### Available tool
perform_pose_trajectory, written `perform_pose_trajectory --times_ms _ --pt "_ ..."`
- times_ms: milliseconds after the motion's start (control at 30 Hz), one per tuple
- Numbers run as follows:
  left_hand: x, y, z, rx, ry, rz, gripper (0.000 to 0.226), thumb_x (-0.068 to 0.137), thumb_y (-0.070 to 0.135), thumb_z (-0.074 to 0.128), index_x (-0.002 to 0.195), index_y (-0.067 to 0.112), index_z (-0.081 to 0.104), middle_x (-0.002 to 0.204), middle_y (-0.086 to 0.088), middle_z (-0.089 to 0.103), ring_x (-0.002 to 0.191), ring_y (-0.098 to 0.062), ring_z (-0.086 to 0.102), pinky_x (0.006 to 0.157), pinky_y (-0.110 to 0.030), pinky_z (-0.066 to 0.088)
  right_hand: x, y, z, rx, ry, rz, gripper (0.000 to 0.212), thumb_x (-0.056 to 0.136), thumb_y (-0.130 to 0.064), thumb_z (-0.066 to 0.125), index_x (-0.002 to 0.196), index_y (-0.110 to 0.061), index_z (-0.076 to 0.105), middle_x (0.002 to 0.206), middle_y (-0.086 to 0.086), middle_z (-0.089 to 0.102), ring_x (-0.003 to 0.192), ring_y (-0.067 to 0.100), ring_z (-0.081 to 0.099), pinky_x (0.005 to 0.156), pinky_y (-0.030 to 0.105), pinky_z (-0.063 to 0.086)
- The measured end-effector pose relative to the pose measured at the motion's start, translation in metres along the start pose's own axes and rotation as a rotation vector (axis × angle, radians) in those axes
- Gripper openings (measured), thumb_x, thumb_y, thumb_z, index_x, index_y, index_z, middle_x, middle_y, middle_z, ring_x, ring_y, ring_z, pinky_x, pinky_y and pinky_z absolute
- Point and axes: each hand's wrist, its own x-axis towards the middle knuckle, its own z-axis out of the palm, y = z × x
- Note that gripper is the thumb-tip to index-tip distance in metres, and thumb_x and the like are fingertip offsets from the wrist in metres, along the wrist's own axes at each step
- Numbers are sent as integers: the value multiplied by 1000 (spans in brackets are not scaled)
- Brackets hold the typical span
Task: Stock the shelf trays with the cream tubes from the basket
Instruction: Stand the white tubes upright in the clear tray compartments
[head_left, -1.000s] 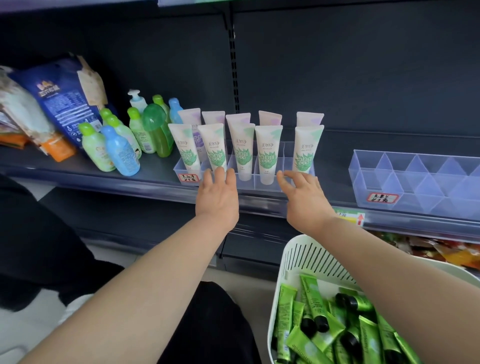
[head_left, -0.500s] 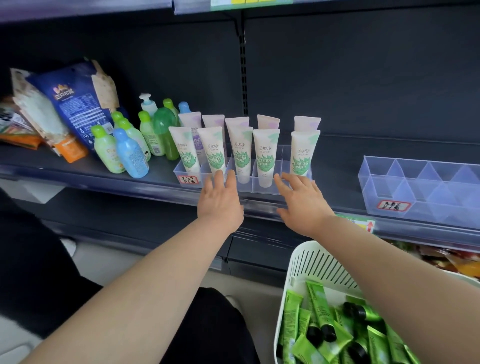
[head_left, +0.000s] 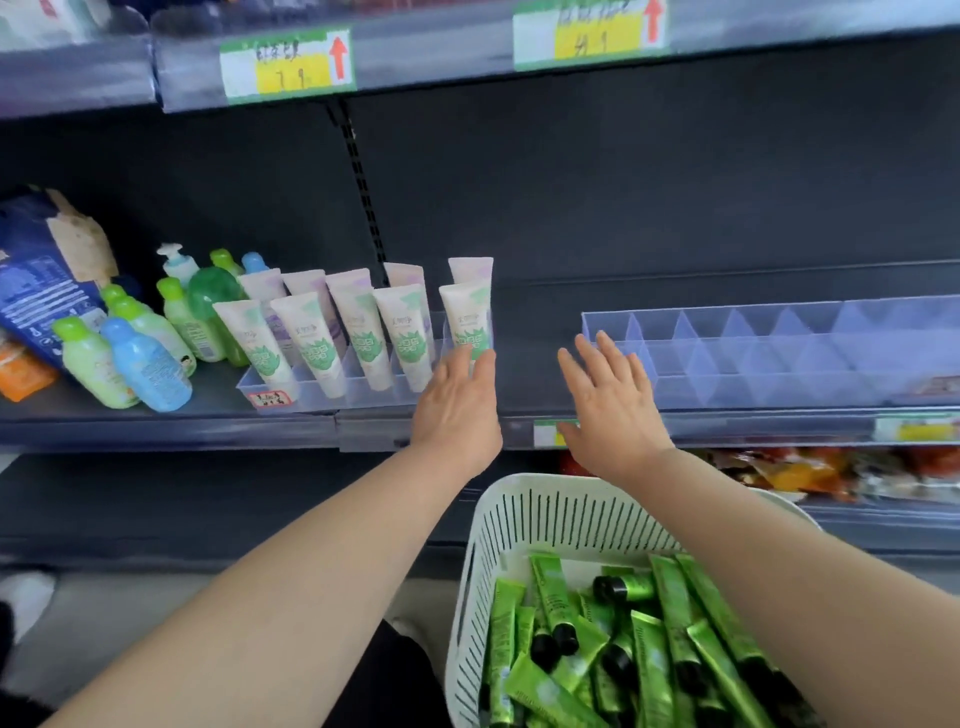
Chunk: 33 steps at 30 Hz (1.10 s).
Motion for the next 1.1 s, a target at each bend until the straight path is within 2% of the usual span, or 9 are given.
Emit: perform_pose_trajectory --times_ms 133,233,300,400,567,733,867,1000,1100 --pt "12 54 11 -28 -76 115 78 86 5 59 150 21 16 155 -4 14 141 -25 20 106 -37 34 -20 51 -5 -33 -47 132 80 92 -36 50 151 -13 1 159 5 -2 145 26 -12 117 48 0" --pt "19 91 20 -9 -129 243 78 85 3 57 149 22 18 153 -2 21 135 -26 31 99 -39 39 -34 84 -5 -83 -97 237 79 94 -36 44 150 -10 -6 159 6 -9 144 28 -17 116 51 -1" --pt "21 109 26 22 -118 318 76 84 3 57 148 21 21 149 -2 28 134 -25 34 101 -37 37 -41 99 -3 -89 -126 297 79 94 -34 42 150 -9 -9 159 7 -11 143 29 -20 115 54 -3" --pt "24 121 33 14 -142 309 69 85 4 58 144 22 27 143 0 39 131 -24 37 102 -36 36 -47 110 -1 -74 -164 340 78 95 -34 39 149 -9 -12 158 7 -13 143 27 -21 112 59 -4" --pt "25 110 29 86 -165 275 64 84 7 58 141 20 31 139 -4 45 127 -26 41 107 -43 33 -41 102 -1 -63 -162 315 81 92 -28 48 150 -12 -6 159 2 -3 146 22 -6 110 67 3" --pt "24 78 17 126 -179 206 61 84 10 61 139 19 34 136 -6 50 124 -27 46 109 -43 32 -27 73 -5 -8 -139 237 75 93 -35 49 151 -16 6 156 -3 14 145 20 6 109 68 7" --pt "15 48 12 175 -160 166 60 84 13 63 137 21 35 134 -5 51 122 -26 48 105 -40 33 -20 48 -4 52 -95 178 69 93 -51 42 150 -19 19 152 -5 27 142 19 16 109 64 13" --pt "9 26 9 174 -154 159 60 86 15 62 139 21 35 135 -5 51 123 -26 46 104 -37 33 -16 28 -5 55 -88 146 68 91 -55 41 147 -19 27 146 -6 37 135 21 28 103 57 26" --pt "7 21 7 154 -168 182 62 87 18 61 143 19 32 139 -6 48 127 -26 45 106 -37 32 -15 23 -7 62 -99 125 67 91 -54 43 146 -19 29 146 -5 37 134 21 29 99 50 30"
